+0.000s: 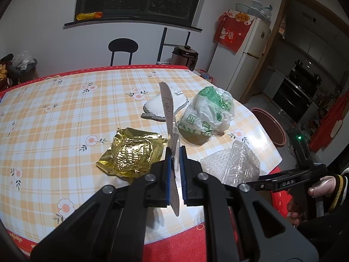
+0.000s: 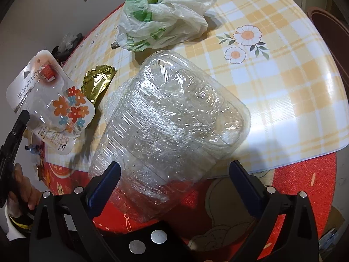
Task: Collect trash
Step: 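Grasp the narrow clear plastic tray with the right tool while the left tool holds the knife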
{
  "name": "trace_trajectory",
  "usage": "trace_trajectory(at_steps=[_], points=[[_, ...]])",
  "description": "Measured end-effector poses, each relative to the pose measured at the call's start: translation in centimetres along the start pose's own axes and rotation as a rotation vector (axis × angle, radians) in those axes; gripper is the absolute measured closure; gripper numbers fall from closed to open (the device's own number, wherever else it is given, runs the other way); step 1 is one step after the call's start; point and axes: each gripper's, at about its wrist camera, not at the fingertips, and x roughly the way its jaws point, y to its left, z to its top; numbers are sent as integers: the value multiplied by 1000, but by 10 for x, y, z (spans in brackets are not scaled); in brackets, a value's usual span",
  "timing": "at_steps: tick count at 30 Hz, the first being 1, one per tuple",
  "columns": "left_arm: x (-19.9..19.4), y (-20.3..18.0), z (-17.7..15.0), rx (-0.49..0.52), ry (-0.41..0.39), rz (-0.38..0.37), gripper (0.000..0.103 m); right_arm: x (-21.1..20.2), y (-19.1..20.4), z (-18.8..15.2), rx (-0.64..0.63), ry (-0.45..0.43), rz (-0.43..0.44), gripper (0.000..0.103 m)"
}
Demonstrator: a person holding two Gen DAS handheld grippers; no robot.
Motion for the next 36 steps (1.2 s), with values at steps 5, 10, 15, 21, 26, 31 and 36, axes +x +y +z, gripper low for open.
trace_trajectory(at_steps=[5,10,15,21,26,31,36], points=[[-4,2,-2,-16,-5,10,92,6,3,5,-15,17,10,5],[-9,4,-3,-27,-12,26,92,10,10,14,-28,15,14,5],[-13,8,-3,-39,-20,40,92,1,14,24,-26,-15,17,5],[-13,7,-2,-41,-27,37,92,-21,6,38,17,-65,55,23],[-13,6,-1,-40,-28,31,92,-32,7,44,-2,-87,65,40],[-12,7,1,-38,-33,27,92,-44,14,44,-39,-123,59,47],[-12,7,2,-37,-41,25,92,-71,27,51,-74,-200,76,66]])
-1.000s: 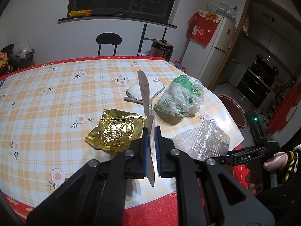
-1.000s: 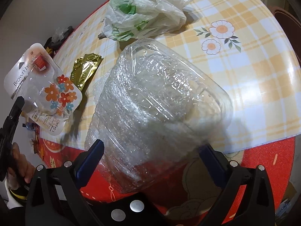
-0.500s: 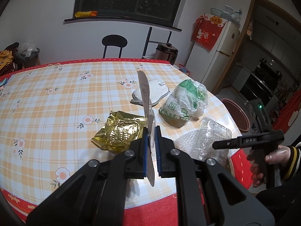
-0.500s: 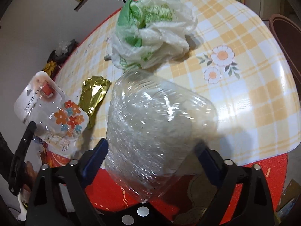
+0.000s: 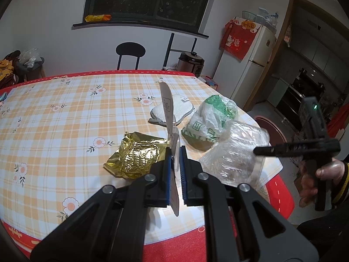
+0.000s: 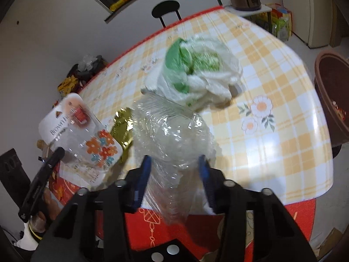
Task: Collect trash
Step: 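Grasp the narrow clear plastic tray with the right tool while the left tool holds the knife, then carry the clear tray into the brown bin and open the right tool while the left tool holds the knife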
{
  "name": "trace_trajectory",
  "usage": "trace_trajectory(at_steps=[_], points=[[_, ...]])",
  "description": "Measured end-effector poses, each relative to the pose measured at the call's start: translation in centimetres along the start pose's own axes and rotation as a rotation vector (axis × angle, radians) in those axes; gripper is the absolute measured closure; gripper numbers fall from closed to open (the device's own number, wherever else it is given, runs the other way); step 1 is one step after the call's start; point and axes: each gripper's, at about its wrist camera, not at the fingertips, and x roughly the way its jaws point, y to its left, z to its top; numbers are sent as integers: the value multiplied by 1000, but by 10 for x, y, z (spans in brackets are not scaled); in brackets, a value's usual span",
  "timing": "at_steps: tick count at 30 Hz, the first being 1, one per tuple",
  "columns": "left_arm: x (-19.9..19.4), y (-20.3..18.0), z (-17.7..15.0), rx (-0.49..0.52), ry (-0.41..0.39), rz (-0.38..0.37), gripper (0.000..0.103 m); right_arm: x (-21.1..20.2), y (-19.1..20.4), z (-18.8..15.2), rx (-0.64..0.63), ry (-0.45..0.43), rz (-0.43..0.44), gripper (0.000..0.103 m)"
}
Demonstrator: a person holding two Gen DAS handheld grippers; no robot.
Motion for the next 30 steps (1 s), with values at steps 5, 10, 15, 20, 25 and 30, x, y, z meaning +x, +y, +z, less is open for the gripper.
trace_trajectory(at_steps=[5,10,15,20,25,30], points=[[-2,0,0,-1,-9,-3,92,-20,14,14,-58,-65,-7,74],[-3,2,0,-10,-12,-2,92,-23,24,17,-90,-74,-8,75],[-2,3,-2,-18,-8,-5,92,-10,27,8,-93,-34,4,73],[-4,3,-3,-12,-6,-7,92,-4,32,3,-105,-19,33,74],[-7,3,-2,-13,-20,-5,92,-9,38,7,-121,-25,69,78],[-14,4,3,-14,-49,-3,92,-22,48,15,-148,-63,89,79]])
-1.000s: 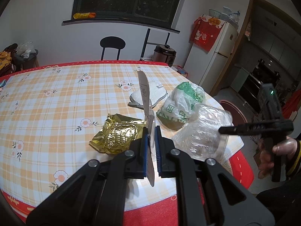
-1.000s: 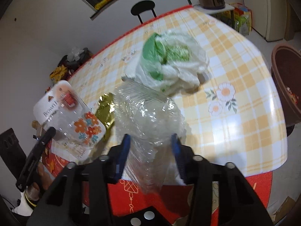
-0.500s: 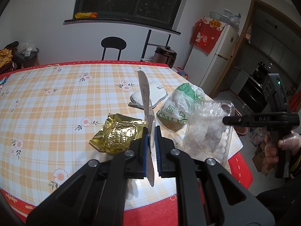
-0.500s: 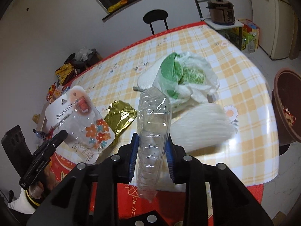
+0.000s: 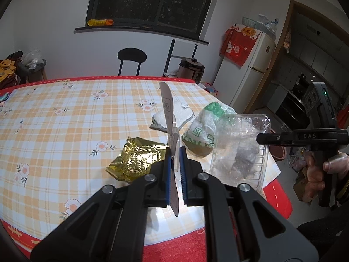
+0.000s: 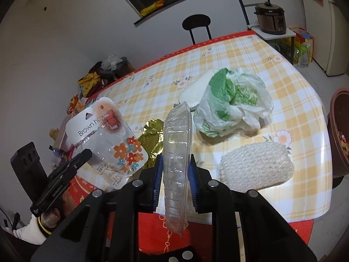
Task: Collect trash
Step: 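Carry the clear tray into the brown bin and open the right tool while the left tool holds the knife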
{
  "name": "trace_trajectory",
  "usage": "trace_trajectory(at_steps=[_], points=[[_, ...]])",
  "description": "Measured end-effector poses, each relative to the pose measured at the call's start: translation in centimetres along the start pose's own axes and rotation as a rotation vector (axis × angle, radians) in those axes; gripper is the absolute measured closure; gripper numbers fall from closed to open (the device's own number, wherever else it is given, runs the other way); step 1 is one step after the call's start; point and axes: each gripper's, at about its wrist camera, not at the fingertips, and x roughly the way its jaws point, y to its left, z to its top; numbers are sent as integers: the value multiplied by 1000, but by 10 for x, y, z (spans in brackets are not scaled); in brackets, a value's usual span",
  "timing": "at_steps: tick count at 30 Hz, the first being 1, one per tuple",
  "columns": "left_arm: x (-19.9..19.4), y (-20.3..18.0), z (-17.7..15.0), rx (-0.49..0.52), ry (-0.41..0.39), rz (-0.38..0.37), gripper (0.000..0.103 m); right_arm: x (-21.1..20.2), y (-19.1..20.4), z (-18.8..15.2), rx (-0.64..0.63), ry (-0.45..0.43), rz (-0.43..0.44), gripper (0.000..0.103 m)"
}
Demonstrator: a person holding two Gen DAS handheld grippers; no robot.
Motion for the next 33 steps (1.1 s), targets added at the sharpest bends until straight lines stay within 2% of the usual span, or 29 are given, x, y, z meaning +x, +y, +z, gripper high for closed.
trace_trajectory(at_steps=[8,18,27,33], points=[[-16,0,15,-6,-59,-4,92,-28,15,19,-59,-84,-19,79],[-19,-16,33,14,-108,-5,92,-64,7,32,-98,-165,-68,79],[-13,-55,52,15,-160,9,92,-104,-26,47,-126,-219,-97,79],[-7,-94,65,26,-183,22,92,-142,-67,60,-122,-271,-130,79]])
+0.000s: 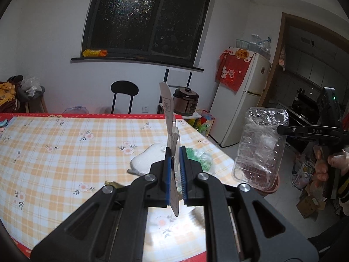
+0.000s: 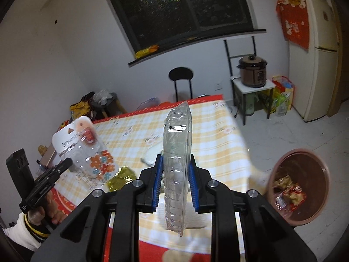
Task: Collect trash
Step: 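Carry the clear tray into the brown bin and open the right tool while the left tool holds the knife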
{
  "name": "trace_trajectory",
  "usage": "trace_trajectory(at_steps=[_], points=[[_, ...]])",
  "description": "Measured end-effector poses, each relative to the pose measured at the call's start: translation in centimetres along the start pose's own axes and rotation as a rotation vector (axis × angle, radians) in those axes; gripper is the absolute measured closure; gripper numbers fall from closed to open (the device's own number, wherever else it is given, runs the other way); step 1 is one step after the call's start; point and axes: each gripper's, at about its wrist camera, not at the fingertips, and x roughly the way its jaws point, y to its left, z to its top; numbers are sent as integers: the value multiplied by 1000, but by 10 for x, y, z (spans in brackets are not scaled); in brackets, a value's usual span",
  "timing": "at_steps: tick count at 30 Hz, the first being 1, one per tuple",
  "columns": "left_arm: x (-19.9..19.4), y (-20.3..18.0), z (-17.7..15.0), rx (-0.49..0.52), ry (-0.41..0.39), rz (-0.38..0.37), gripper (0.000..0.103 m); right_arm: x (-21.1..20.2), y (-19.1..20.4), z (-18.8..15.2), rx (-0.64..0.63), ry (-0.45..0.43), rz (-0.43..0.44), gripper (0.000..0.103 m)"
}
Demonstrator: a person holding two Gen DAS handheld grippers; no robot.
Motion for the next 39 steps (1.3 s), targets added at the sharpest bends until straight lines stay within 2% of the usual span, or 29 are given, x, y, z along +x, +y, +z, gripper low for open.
trace_trajectory(at_steps=[13,22,27,39], points=[[34,-91,21,35,-9,-18,92,-58,-140,24,65,-91,-151,79],[65,-137,27,39,3,-22,92,-50,-226,13,121,-31,-228,79],[79,-157,27,42,14,-19,92,-34,-255,4,152,19,-231,79],[87,-174,27,64,47,-6,92,5,-278,-7,218,77,-204,79]])
